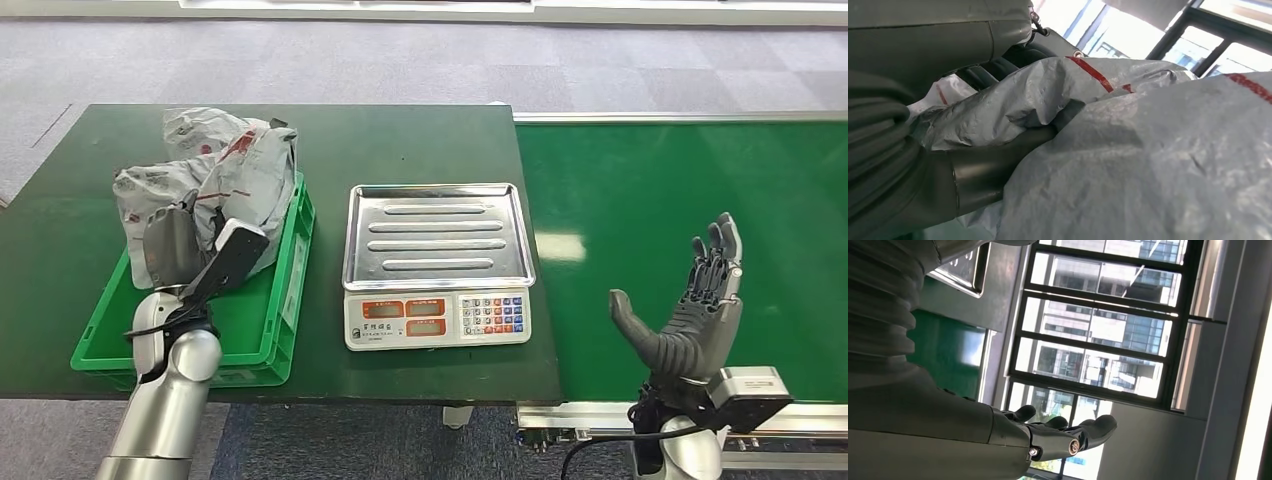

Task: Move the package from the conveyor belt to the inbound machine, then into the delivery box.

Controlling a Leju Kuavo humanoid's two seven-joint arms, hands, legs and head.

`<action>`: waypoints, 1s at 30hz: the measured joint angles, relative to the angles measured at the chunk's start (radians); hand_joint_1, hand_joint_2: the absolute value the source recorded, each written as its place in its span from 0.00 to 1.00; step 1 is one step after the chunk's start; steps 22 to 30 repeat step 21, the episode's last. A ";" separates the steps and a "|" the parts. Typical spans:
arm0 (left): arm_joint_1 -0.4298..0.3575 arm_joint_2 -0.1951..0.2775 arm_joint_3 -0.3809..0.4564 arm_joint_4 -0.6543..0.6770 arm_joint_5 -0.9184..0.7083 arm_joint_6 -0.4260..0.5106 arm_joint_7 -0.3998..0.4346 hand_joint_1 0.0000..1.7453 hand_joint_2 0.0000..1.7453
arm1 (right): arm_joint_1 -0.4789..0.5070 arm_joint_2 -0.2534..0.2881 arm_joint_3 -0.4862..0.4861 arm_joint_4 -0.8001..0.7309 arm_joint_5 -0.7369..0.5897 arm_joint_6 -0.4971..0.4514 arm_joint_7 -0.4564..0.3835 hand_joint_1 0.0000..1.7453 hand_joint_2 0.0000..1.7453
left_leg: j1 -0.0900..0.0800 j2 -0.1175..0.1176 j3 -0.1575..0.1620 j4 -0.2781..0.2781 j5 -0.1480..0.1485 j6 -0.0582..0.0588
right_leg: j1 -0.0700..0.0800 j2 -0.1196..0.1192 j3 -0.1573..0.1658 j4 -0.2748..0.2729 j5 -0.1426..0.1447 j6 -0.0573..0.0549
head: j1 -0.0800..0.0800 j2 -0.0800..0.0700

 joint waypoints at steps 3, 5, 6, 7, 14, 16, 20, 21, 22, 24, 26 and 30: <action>0.029 0.003 0.020 -0.019 -0.010 0.001 0.007 0.62 1.00 | -0.001 -0.004 0.000 0.000 0.001 -0.002 0.002 0.00 1.00 | 0.000 0.000 0.000 0.000 0.000 0.000 | 0.000 0.000 0.000 0.000 0.000 0.000 | 0.000 0.000; 0.038 0.005 0.029 -0.028 -0.017 0.001 0.013 0.26 1.00 | -0.002 -0.005 0.000 0.000 0.001 -0.003 0.002 0.00 1.00 | 0.000 0.000 0.000 0.000 0.000 0.000 | 0.000 0.000 0.000 0.000 0.000 0.000 | 0.000 0.000; 0.041 0.006 0.033 -0.031 -0.023 0.001 0.018 0.09 1.00 | -0.002 -0.006 0.000 0.000 0.002 -0.003 0.004 0.00 1.00 | 0.000 0.000 0.000 0.000 0.000 0.000 | 0.000 0.000 0.001 0.000 0.000 0.000 | 0.000 0.000; 0.045 0.006 0.038 -0.035 -0.029 0.001 0.023 0.03 1.00 | -0.003 -0.006 0.000 0.000 0.003 -0.004 0.006 0.00 1.00 | 0.000 0.000 0.000 0.000 0.000 0.000 | 0.000 0.000 0.001 0.000 0.000 0.000 | 0.000 0.000; 0.083 0.008 0.073 -0.063 -0.054 0.008 0.035 0.00 1.00 | -0.020 -0.006 0.000 0.007 0.020 -0.019 0.023 0.00 1.00 | 0.000 0.000 0.000 0.000 0.000 0.000 | 0.000 0.000 0.000 0.000 0.000 0.000 | 0.000 0.000; 0.097 0.008 0.076 -0.073 -0.037 0.008 0.016 0.00 1.00 | -0.030 -0.006 0.000 0.014 0.028 -0.024 0.026 0.00 1.00 | 0.000 0.000 0.000 0.000 0.000 0.000 | 0.000 0.000 0.000 0.000 0.000 0.000 | 0.000 0.000; 0.115 0.008 0.080 -0.093 0.032 0.014 -0.039 0.00 1.00 | -0.045 -0.009 0.000 0.027 0.029 -0.026 0.029 0.00 1.00 | 0.000 -0.001 0.000 0.000 0.000 0.000 | 0.000 0.000 0.000 0.000 0.000 0.000 | 0.000 0.000; 0.117 0.008 0.080 -0.096 0.042 0.015 -0.046 0.00 1.00 | -0.046 -0.009 0.000 0.028 0.029 -0.027 0.029 0.00 1.00 | 0.000 -0.001 0.000 0.000 0.000 0.000 | 0.000 0.000 0.000 0.000 0.000 0.000 | 0.000 0.000; 0.117 0.008 0.080 -0.096 0.042 0.015 -0.046 0.00 1.00 | -0.046 -0.009 0.000 0.028 0.029 -0.027 0.029 0.00 1.00 | 0.000 -0.001 0.000 0.000 0.000 0.000 | 0.000 0.000 0.000 0.000 0.000 0.000 | 0.000 0.000; 0.117 0.008 0.080 -0.096 0.042 0.015 -0.046 0.00 1.00 | -0.046 -0.009 0.000 0.028 0.029 -0.027 0.029 0.00 1.00 | 0.000 -0.001 0.000 0.000 0.000 0.000 | 0.000 0.000 0.000 0.000 0.000 0.000 | 0.000 0.000; 0.117 0.008 0.080 -0.096 0.042 0.015 -0.046 0.00 1.00 | -0.046 -0.009 0.000 0.028 0.029 -0.027 0.029 0.00 1.00 | 0.000 -0.001 0.000 0.000 0.000 0.000 | 0.000 0.000 0.000 0.000 0.000 0.000 | 0.000 0.000; 0.117 0.008 0.080 -0.096 0.042 0.015 -0.046 0.00 1.00 | -0.046 -0.009 0.000 0.028 0.029 -0.027 0.029 0.00 1.00 | 0.000 -0.001 0.000 0.000 0.000 0.000 | 0.000 0.000 0.000 0.000 0.000 0.000 | 0.000 0.000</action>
